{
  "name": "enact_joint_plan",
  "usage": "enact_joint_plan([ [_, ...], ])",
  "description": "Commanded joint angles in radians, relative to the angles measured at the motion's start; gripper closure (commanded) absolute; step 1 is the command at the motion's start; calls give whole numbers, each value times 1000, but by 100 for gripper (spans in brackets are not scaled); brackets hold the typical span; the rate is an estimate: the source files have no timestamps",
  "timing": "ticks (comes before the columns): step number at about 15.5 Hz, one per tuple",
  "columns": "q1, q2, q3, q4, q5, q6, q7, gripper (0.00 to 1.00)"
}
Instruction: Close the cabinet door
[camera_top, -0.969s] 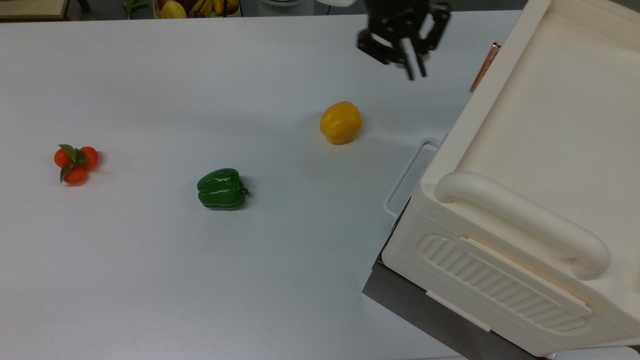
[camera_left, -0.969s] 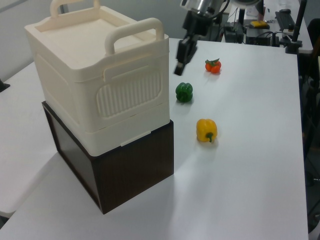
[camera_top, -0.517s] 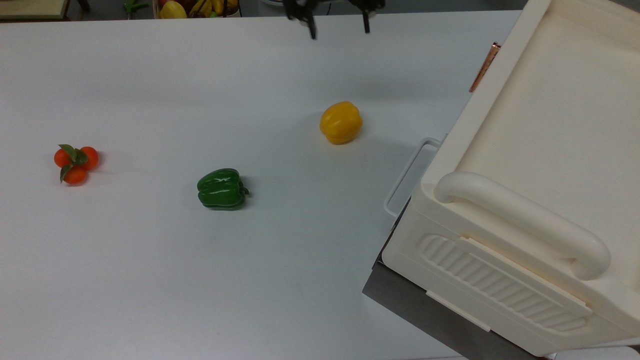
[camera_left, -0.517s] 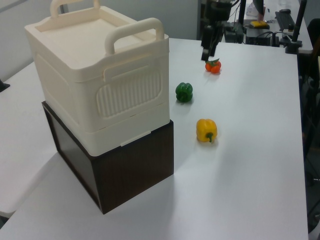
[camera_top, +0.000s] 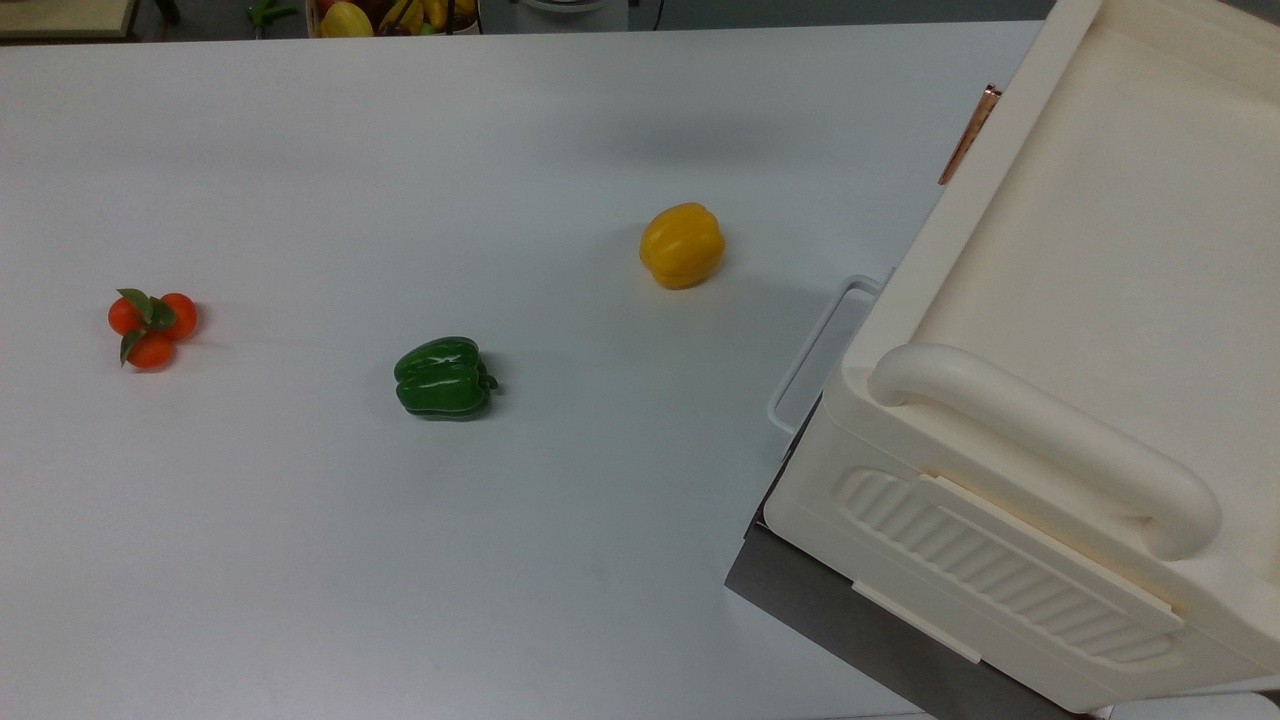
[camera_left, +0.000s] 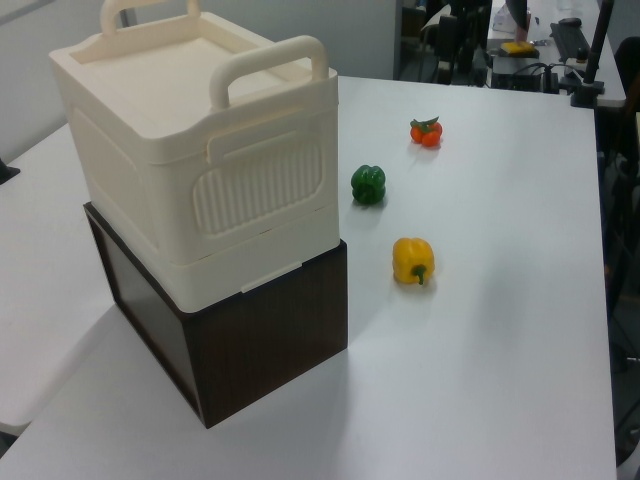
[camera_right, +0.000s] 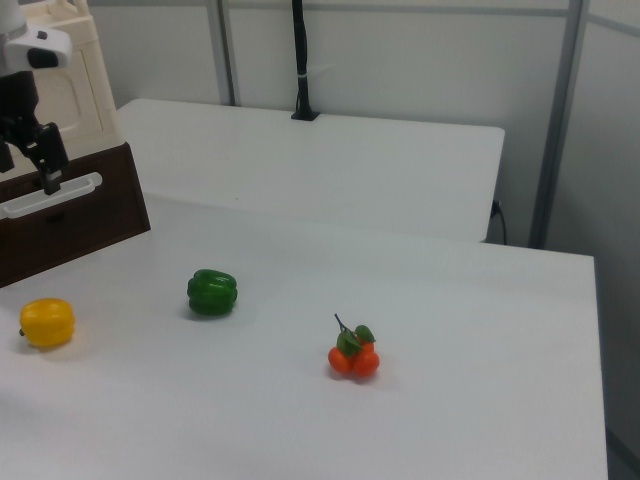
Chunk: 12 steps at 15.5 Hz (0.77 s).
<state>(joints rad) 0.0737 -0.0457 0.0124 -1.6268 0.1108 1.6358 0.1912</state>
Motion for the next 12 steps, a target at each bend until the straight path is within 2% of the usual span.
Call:
enact_joint_plan([
  [1, 43, -11, -49, -7, -30, -2, -94, 0],
  [6, 44, 1, -63, -22, -22, 107, -251, 0],
  [12, 44, 0, -63, -19, -20, 108, -246, 0],
])
